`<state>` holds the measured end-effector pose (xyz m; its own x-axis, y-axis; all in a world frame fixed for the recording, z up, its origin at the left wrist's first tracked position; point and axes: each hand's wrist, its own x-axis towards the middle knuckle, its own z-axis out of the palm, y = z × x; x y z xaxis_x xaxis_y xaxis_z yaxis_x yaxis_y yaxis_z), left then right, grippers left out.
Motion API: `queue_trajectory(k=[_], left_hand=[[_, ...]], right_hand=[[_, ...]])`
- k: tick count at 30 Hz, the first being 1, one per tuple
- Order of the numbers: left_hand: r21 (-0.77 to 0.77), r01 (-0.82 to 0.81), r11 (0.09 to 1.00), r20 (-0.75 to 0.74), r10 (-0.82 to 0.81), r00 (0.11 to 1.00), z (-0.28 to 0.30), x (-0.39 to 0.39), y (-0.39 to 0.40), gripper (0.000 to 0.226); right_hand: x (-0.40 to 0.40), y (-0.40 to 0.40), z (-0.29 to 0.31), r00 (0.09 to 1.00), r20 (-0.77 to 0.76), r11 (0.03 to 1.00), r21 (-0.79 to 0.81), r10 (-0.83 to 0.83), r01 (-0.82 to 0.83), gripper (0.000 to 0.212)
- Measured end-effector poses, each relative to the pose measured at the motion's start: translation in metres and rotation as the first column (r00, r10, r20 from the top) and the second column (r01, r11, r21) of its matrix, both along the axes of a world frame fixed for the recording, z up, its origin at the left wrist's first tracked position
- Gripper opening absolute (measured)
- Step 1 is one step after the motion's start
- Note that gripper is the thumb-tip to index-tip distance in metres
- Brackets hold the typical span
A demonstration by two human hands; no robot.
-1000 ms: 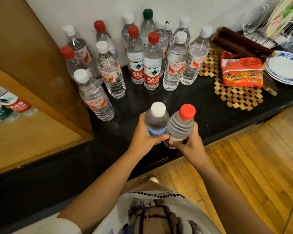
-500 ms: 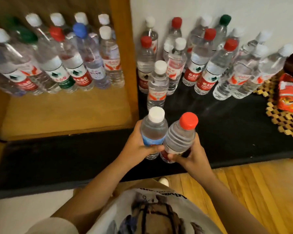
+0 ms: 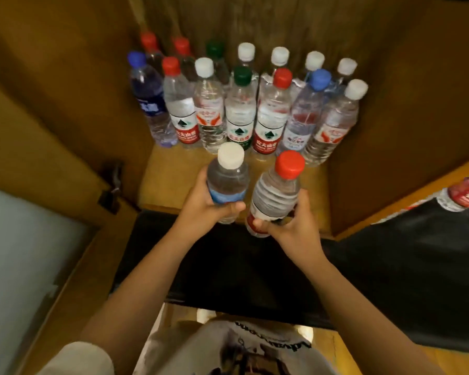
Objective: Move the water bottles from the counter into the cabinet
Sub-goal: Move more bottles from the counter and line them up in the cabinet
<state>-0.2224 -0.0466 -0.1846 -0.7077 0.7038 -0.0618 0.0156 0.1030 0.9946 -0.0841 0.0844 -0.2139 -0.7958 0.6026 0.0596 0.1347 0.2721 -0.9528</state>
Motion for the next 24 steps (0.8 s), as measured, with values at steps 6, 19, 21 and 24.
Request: queue_trajectory(k=[6, 19, 21, 24], left_hand=[[-0.002, -0.125, 0.992, -0.049, 0.124, 0.991, -0.006, -0.068, -0.027, 0.079], [0.032, -0.274, 0.961, -0.014, 0.275, 0.961, -0.034, -0.104, -0.029, 0.084], [0.025, -0.287, 0.958, -0.024, 0.288, 0.957, -0.04, -0.101, -0.03, 0.088], [-0.089, -0.39, 0.917, 0.025, 0.393, 0.919, -0.05, -0.098, -0.029, 0.097]], right_hand=[[-0.073, -0.017, -0.008, 0.998, 0.014, 0.998, -0.013, -0.065, 0.065, 0.079], [-0.125, -0.027, -0.017, 0.979, 0.11, 0.979, 0.132, -0.17, 0.155, 0.085], [-0.126, -0.025, -0.017, 0.977, 0.134, 0.978, 0.151, -0.166, 0.146, 0.088], [-0.126, -0.022, -0.016, 0.975, 0.161, 0.979, 0.16, -0.153, 0.127, 0.09]])
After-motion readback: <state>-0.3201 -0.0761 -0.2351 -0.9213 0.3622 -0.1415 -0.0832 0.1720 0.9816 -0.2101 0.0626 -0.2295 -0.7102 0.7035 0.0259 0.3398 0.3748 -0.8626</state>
